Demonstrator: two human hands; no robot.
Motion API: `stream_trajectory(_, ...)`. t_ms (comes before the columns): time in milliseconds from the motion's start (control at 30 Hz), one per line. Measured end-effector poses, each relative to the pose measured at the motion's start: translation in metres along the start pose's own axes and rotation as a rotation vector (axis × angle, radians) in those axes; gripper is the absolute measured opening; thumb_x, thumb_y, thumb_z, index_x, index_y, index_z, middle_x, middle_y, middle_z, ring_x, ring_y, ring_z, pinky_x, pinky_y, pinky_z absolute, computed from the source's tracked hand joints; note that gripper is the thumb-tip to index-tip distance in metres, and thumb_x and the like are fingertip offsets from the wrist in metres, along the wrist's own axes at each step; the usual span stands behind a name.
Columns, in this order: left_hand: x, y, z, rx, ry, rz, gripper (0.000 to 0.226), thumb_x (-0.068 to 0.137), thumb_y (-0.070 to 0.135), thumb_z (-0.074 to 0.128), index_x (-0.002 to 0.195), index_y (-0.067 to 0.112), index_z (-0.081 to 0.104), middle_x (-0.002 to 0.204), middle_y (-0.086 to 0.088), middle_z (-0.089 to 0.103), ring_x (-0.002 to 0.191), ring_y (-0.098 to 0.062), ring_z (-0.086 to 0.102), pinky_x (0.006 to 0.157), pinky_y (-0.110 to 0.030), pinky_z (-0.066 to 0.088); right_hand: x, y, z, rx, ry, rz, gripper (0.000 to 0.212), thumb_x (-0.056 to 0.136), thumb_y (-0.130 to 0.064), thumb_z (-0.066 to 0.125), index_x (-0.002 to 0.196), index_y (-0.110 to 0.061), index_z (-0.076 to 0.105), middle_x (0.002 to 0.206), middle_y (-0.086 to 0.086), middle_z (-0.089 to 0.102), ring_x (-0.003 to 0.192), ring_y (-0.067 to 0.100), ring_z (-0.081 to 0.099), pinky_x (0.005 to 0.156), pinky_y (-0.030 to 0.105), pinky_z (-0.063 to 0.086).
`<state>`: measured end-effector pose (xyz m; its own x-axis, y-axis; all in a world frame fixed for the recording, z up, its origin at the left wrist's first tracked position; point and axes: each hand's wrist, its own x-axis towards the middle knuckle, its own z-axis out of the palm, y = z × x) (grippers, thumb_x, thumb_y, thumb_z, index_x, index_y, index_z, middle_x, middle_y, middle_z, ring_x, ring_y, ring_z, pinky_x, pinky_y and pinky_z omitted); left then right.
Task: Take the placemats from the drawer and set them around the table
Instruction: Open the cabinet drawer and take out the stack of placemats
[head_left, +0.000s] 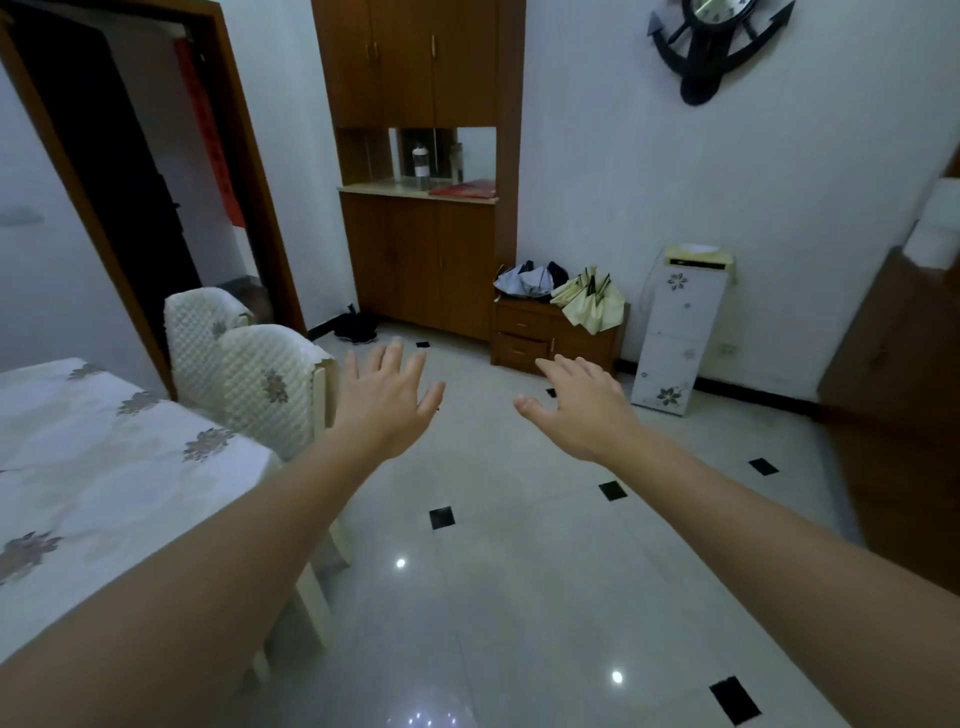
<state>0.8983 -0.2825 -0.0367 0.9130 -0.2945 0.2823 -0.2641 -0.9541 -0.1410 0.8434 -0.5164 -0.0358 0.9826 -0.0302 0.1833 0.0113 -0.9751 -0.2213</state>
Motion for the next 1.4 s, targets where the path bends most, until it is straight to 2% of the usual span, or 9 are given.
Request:
stream_trajectory(267, 0.115, 0.022, 0.03, -0.056, 0.041, 0.184, 0.066, 0.099, 0.059, 0.016, 0.155, 0.023, 0.018, 0.163, -0.009, 0.014, 0.15, -0.027, 0.012, 0.12, -0.054, 0.004, 0.086, 0.025, -0.013, -0.053, 0.066, 0.143, 0.075, 0.093, -0.068, 0.032, 0.153, -0.025, 0.023, 0.161, 0.002, 0.021, 0.148, 0.026, 0.015, 0.118, 0.05, 0.017)
stream_trajectory(433, 0.162, 0.034, 0.038, -0.115, 0.07, 0.226, 0.066, 0.099, 0.06, 0.017, 0.154, 0.024, 0.019, 0.163, -0.008, 0.015, 0.149, -0.026, 0.013, 0.121, -0.053, 0.004, 0.121, 0.043, -0.005, -0.057, 0.051, 0.197, 0.076, 0.092, -0.069, 0.031, 0.153, -0.024, 0.023, 0.16, 0.003, 0.022, 0.147, 0.027, 0.017, 0.118, 0.051, 0.017)
stream_trajectory(667, 0.226, 0.048, 0.059, -0.162, 0.075, 0.18, 0.064, 0.1, 0.058, 0.018, 0.154, 0.024, 0.022, 0.162, -0.007, 0.017, 0.149, -0.025, 0.014, 0.121, -0.051, 0.006, 0.184, 0.072, 0.01, -0.034, 0.068, 0.191, 0.075, 0.093, -0.068, 0.032, 0.153, -0.025, 0.024, 0.161, 0.002, 0.021, 0.148, 0.026, 0.014, 0.118, 0.051, 0.015)
stream_trajectory(833, 0.263, 0.073, 0.082, -0.075, 0.038, 0.257, 0.064, 0.1, 0.058, 0.017, 0.154, 0.025, 0.019, 0.163, -0.006, 0.014, 0.15, -0.024, 0.011, 0.121, -0.051, 0.003, 0.241, 0.108, 0.031, -0.013, 0.048, 0.158, 0.076, 0.092, -0.069, 0.032, 0.154, -0.025, 0.022, 0.161, 0.002, 0.02, 0.148, 0.027, 0.014, 0.118, 0.05, 0.013)
stream_trajectory(1133, 0.364, 0.099, 0.103, -0.019, 0.013, 0.105, 0.064, 0.099, 0.059, 0.017, 0.155, 0.026, 0.019, 0.163, -0.006, 0.014, 0.15, -0.026, 0.011, 0.121, -0.051, 0.003, 0.355, 0.159, 0.052, 0.133, 0.029, 0.064, 0.075, 0.093, -0.066, 0.034, 0.153, -0.024, 0.023, 0.161, 0.004, 0.02, 0.148, 0.028, 0.014, 0.118, 0.051, 0.013)
stream_trajectory(1267, 0.396, 0.101, 0.115, 0.018, -0.02, 0.125, 0.065, 0.099, 0.059, 0.015, 0.155, 0.026, 0.016, 0.164, -0.007, 0.011, 0.15, -0.026, 0.007, 0.121, -0.053, 0.002, 0.388, 0.174, 0.059, 0.125, -0.011, 0.028, 0.074, 0.093, -0.067, 0.033, 0.153, -0.024, 0.023, 0.161, 0.003, 0.02, 0.148, 0.027, 0.013, 0.119, 0.051, 0.012)
stream_trajectory(1400, 0.441, 0.102, 0.126, -0.034, -0.01, 0.031, 0.066, 0.099, 0.06, 0.015, 0.155, 0.026, 0.016, 0.163, -0.006, 0.012, 0.15, -0.026, 0.008, 0.121, -0.052, 0.003, 0.435, 0.191, 0.055, 0.107, 0.02, 0.015, 0.074, 0.093, -0.066, 0.034, 0.153, -0.024, 0.023, 0.161, 0.003, 0.02, 0.148, 0.026, 0.013, 0.118, 0.05, 0.012)
